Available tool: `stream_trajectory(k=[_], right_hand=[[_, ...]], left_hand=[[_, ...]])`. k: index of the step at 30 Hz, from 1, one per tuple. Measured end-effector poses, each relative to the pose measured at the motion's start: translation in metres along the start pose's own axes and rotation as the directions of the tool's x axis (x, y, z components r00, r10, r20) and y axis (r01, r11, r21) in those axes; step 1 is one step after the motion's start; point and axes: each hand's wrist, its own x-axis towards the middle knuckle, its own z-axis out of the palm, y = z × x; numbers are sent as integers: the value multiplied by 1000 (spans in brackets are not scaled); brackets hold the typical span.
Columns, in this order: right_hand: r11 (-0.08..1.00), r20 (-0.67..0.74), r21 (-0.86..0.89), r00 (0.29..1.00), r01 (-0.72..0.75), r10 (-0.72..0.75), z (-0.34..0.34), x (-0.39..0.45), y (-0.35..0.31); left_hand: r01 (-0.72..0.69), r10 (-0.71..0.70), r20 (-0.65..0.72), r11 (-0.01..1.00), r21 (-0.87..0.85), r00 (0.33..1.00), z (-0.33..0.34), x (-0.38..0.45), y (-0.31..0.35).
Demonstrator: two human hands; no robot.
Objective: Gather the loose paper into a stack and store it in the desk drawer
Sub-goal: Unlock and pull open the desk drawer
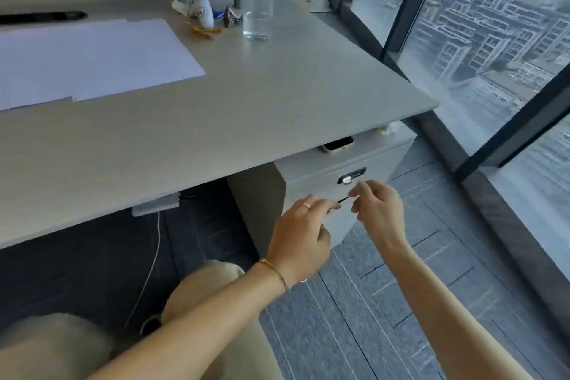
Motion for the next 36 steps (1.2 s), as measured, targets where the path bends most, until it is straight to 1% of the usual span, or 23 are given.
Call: stream_trajectory(k=[2, 4, 6, 8, 9, 12, 14, 16, 18, 20, 21, 24, 27, 31, 36], right_hand=[[984, 130, -19, 976, -176, 177, 4, 15, 9], [956, 210, -60, 933, -286, 293, 16, 31, 15], [945, 237, -27, 916, -327, 324, 26, 45, 17], [926, 250, 96, 909, -365, 333, 31, 53, 16], [914, 241, 150, 910, -377, 336, 33, 56, 18], [879, 233, 257, 909, -401, 346, 31, 57, 21], [858, 238, 315, 909, -405, 342, 28, 53, 25], [848, 229, 343, 911, -404, 341, 23, 45, 33], [860, 207, 312, 912, -403, 353, 13, 34, 41], [858, 192, 292, 904, -424, 381, -3, 21, 49], [854, 194, 291, 901, -431, 388, -11, 15, 53], [860, 186, 285, 904, -424, 384, -39, -10, 66], [855, 178, 281, 899, -436, 400, -66, -37, 82], [851, 146, 265, 891, -453, 429, -102, -69, 102], [845, 58, 239, 876, -478, 479, -139, -103, 118]], left_hand=[[175, -172, 57, 983, -54, 983, 9, 14, -2], [258, -252, 114, 965, -48, 961, 15, 28, -1], [176, -178, 133, 984, 25, 975, 20, 40, 3], [46, -57, 91, 992, 116, 994, 23, 49, 6], [8, -22, 86, 987, 163, 996, 24, 53, 9], [-106, 87, 79, 953, 286, 993, 24, 59, 17], [-170, 145, 92, 898, 405, 985, 23, 56, 20], [-198, 162, 116, 860, 470, 980, 22, 53, 22], [-188, 139, 136, 849, 494, 981, 20, 50, 30], [-198, 158, 125, 857, 476, 980, 21, 48, 43], [-194, 158, 115, 877, 441, 981, 21, 48, 50], [-138, 105, 128, 947, 291, 986, 28, 43, 71], [-109, 77, 153, 971, 211, 985, 43, 31, 90], [-122, 85, 202, 977, 177, 976, 67, 9, 117], [-161, 125, 233, 976, 146, 964, 92, -21, 148]])
